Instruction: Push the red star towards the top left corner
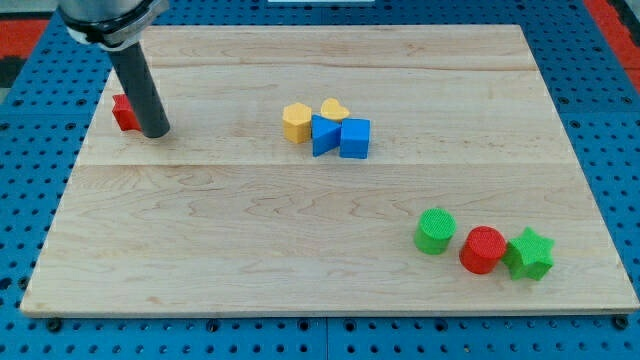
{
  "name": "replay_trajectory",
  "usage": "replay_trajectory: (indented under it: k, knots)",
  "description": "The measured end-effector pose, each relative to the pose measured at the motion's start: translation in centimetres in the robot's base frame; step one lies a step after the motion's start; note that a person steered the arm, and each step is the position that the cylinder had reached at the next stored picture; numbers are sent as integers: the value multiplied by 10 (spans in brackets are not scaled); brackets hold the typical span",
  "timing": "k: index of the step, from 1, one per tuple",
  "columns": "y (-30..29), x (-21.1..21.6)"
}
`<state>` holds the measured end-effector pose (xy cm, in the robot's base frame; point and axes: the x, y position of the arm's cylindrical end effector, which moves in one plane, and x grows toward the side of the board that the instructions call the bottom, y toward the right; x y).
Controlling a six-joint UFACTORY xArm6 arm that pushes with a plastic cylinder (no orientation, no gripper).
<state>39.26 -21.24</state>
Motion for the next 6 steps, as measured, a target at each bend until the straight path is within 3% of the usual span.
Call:
replay_trajectory:
  k: [2, 3, 5, 6]
  knots:
    - [-58, -76]
    - [-58, -33]
    - [-92, -33]
    - [-92, -58]
